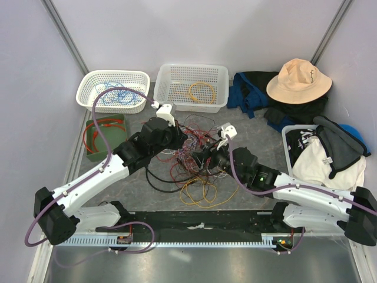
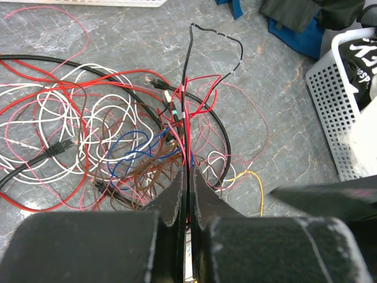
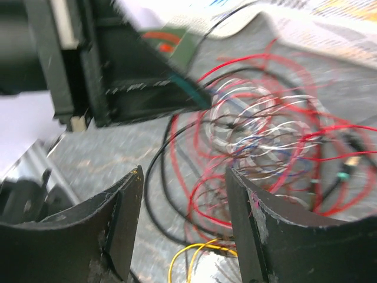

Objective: Untangle the cables

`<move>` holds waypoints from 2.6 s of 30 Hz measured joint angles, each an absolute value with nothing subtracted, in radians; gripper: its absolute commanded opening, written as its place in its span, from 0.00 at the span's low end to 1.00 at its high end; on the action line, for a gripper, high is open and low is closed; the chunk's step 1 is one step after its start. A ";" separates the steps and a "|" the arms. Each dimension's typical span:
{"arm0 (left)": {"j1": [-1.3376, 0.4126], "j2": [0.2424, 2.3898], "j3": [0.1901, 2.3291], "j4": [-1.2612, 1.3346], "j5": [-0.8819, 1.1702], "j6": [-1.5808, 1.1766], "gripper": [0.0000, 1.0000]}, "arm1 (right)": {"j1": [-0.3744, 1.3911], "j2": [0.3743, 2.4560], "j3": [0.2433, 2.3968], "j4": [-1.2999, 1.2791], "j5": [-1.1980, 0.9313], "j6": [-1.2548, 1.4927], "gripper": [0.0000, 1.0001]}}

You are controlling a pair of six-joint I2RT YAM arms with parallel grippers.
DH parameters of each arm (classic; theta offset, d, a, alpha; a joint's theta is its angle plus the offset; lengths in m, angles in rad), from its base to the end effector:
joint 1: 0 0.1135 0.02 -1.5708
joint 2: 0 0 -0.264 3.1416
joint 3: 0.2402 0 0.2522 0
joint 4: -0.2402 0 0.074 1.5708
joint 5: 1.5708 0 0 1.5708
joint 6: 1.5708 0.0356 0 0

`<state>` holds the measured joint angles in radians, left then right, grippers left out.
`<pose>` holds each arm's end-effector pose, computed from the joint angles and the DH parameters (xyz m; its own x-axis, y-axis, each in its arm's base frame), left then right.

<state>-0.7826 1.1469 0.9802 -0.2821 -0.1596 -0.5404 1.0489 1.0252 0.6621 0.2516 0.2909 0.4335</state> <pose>0.1893 -0.1802 0.3253 -0.5697 -0.1498 -0.8081 0.3516 0.8443 -0.4044 0.1289 0.2036 0.2962 -0.3395 0.2169 -0.9153 -0.6014 0.6982 0.3885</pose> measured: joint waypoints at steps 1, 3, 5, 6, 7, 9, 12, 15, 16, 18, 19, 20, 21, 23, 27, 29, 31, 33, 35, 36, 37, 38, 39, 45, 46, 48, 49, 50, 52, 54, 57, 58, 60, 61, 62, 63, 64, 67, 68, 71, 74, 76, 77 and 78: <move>-0.783 1.147 0.980 -0.282 -0.154 -0.540 0.02 | 1.049 1.041 0.662 0.259 0.265 0.434 0.64; -0.783 1.148 0.980 -0.282 -0.152 -0.541 0.02 | 1.049 1.074 0.665 0.273 0.222 0.433 0.64; -0.783 1.150 0.980 -0.282 -0.150 -0.541 0.02 | 1.049 1.109 0.673 0.278 0.187 0.432 0.63; -0.783 1.150 0.980 -0.282 -0.150 -0.541 0.02 | 1.049 1.124 0.677 0.280 0.175 0.432 0.62; -0.783 1.150 0.980 -0.282 -0.149 -0.540 0.02 | 1.049 1.136 0.678 0.282 0.168 0.430 0.61; -0.783 1.150 0.980 -0.282 -0.147 -0.541 0.02 | 1.049 1.161 0.683 0.285 0.158 0.426 0.54; -0.783 1.150 0.980 -0.282 -0.146 -0.541 0.02 | 1.049 1.201 0.691 0.297 0.162 0.418 0.31; -0.783 1.150 0.980 -0.282 -0.145 -0.541 0.02 | 1.049 1.230 0.695 0.302 0.176 0.408 0.08; -0.783 1.150 0.980 -0.282 -0.146 -0.541 0.02 | 1.049 1.233 0.695 0.300 0.183 0.411 0.02; -0.783 1.150 0.980 -0.282 -0.150 -0.541 0.15 | 1.049 1.223 0.695 0.298 0.195 0.405 0.00; -0.782 1.150 0.981 -0.282 -0.156 -0.541 0.25 | 1.049 1.203 0.695 0.287 0.205 0.405 0.00; -0.781 1.150 0.981 -0.285 -0.163 -0.542 0.39 | 1.050 1.184 0.695 0.279 0.212 0.404 0.00; -0.781 1.150 0.982 -0.290 -0.172 -0.542 0.77 | 1.050 1.156 0.695 0.269 0.220 0.403 0.00; -0.781 1.150 0.987 -0.310 -0.197 -0.542 0.99 | 1.050 1.092 0.696 0.243 0.240 0.402 0.00; -0.777 1.145 1.011 -0.361 -0.275 -0.556 1.00 | 1.050 0.965 0.727 0.147 0.292 0.395 0.00; -0.773 1.127 1.015 -0.379 -0.321 -0.556 1.00 | 1.050 0.918 0.748 0.105 0.318 0.393 0.00; -0.769 1.091 1.015 -0.396 -0.355 -0.556 1.00 | 1.050 0.890 0.765 0.068 0.337 0.393 0.00; -0.768 1.035 1.000 -0.371 -0.361 -0.555 0.99 | 1.050 0.870 0.785 0.027 0.352 0.393 0.00; -0.767 0.945 0.945 -0.293 -0.339 -0.549 0.99 | 1.049 0.863 0.808 -0.012 0.363 0.396 0.00; -0.767 0.886 0.897 -0.227 -0.308 -0.543 0.99 | 1.050 0.863 0.820 -0.029 0.364 0.396 0.00; -0.766 0.844 0.856 -0.172 -0.282 -0.538 0.99 | 1.049 0.863 0.835 -0.046 0.364 0.397 0.00; -0.766 0.799 0.797 -0.094 -0.237 -0.529 0.99 | 1.050 0.863 0.853 -0.065 0.364 0.400 0.00; -0.766 0.776 0.770 -0.059 -0.213 -0.525 0.99 | 1.050 0.863 0.871 -0.080 0.364 0.401 0.00; -0.766 0.819 0.689 0.191 0.073 -0.493 0.98 | 1.050 0.873 1.003 -0.154 0.368 0.424 0.00; -0.766 0.839 0.678 0.233 0.121 -0.491 0.98 | 1.050 0.874 1.016 -0.158 0.368 0.427 0.00; -0.772 0.876 0.638 0.340 0.210 -0.490 0.98 | 1.050 0.878 1.039 -0.171 0.368 0.442 0.00; -0.776 0.888 0.617 0.379 0.241 -0.488 0.98 | 1.050 0.880 1.044 -0.176 0.368 0.443 0.00; -0.784 0.899 0.588 0.439 0.270 -0.487 0.98 | 1.049 0.883 1.050 -0.184 0.368 0.450 0.00; -0.804 0.925 0.529 0.553 0.316 -0.479 0.98 | 1.049 0.893 1.060 -0.203 0.368 0.461 0.00; -0.824 0.958 0.484 0.653 0.346 -0.464 0.98 | 1.050 0.906 1.074 -0.220 0.368 0.475 0.00; -0.844 1.018 0.447 0.794 0.370 -0.437 0.98 | 1.050 0.927 1.102 -0.246 0.364 0.491 0.00; -0.847 1.034 0.446 0.827 0.373 -0.431 0.98 | 1.050 0.934 1.114 -0.252 0.360 0.497 0.00; -0.850 1.075 0.446 0.913 0.374 -0.418 0.97 | 1.050 0.946 1.134 -0.258 0.352 0.508 0.00; -0.850 1.091 0.446 0.940 0.373 -0.413 0.96 | 1.049 0.950 1.142 -0.257 0.344 0.513 0.00; -0.850 1.108 0.447 0.963 0.372 -0.407 0.92 | 1.049 0.951 1.144 -0.258 0.340 0.514 0.00; -0.850 1.127 0.450 0.982 0.369 -0.400 0.90 | 1.049 0.957 1.153 -0.258 0.331 0.523 0.00; -0.850 1.145 0.455 0.996 0.368 -0.394 0.88 | 1.049 0.959 1.156 -0.258 0.325 0.528 0.00; -0.850 1.191 0.478 1.022 0.366 -0.377 0.80 | 1.050 0.964 1.164 -0.263 0.309 0.538 0.00; -0.850 1.203 0.487 1.028 0.366 -0.374 0.71 | 1.049 0.964 1.164 -0.264 0.307 0.540 0.00; -0.850 1.248 0.516 1.049 0.363 -0.361 0.30 | 1.049 0.964 1.164 -0.265 0.292 0.552 0.00; -0.850 1.276 0.533 1.053 0.357 -0.347 0.02 | 1.050 0.963 1.166 -0.267 0.285 0.558 0.00; -0.852 1.280 0.537 1.044 0.347 -0.334 0.02 | 1.050 0.960 1.166 -0.270 0.288 0.558 0.38; -0.852 1.277 0.539 1.034 0.336 -0.334 0.02 | 1.050 0.957 1.166 -0.273 0.290 0.558 0.56; -0.852 1.271 0.542 1.016 0.325 -0.335 0.02 | 1.049 0.951 1.166 -0.279 0.297 0.559 0.71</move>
